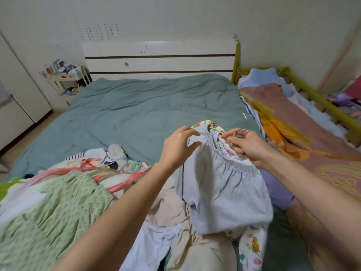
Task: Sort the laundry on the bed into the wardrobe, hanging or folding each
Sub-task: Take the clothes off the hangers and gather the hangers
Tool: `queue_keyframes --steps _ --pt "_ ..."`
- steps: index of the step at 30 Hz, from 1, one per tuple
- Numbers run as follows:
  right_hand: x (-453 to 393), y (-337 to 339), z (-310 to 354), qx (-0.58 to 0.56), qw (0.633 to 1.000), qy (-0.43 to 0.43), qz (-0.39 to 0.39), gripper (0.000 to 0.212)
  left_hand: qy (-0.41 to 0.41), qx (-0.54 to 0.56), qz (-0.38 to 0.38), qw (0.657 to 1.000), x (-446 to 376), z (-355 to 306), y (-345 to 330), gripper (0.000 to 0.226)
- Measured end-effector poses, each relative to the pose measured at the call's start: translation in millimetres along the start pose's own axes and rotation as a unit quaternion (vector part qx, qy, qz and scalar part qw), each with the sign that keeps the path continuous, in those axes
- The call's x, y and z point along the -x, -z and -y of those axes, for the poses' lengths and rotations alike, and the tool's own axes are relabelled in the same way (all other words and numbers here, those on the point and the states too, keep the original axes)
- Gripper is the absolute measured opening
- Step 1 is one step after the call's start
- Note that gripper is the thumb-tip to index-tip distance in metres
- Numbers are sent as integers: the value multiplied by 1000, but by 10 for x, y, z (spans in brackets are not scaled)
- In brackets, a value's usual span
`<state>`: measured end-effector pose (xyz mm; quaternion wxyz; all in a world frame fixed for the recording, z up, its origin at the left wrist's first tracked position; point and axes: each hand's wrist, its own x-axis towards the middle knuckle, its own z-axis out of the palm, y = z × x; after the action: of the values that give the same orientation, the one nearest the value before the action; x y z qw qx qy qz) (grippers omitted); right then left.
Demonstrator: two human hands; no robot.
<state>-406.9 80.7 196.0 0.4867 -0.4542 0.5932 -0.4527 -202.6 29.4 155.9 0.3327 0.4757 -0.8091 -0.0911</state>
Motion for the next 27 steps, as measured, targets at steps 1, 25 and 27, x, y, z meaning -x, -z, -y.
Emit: queue_keyframes --steps 1,25,27 --pt "-75 80 -43 34 999 13 -37 26 14 -9 24 1000 52 50 -37 21" --pt "-947 -2320 -387 -6 994 -59 95 12 368 -72 96 922 1386 2284 903 16" --pt "-930 -2711 -463 3 990 -78 118 11 399 -48 92 911 1573 2640 1056 18"
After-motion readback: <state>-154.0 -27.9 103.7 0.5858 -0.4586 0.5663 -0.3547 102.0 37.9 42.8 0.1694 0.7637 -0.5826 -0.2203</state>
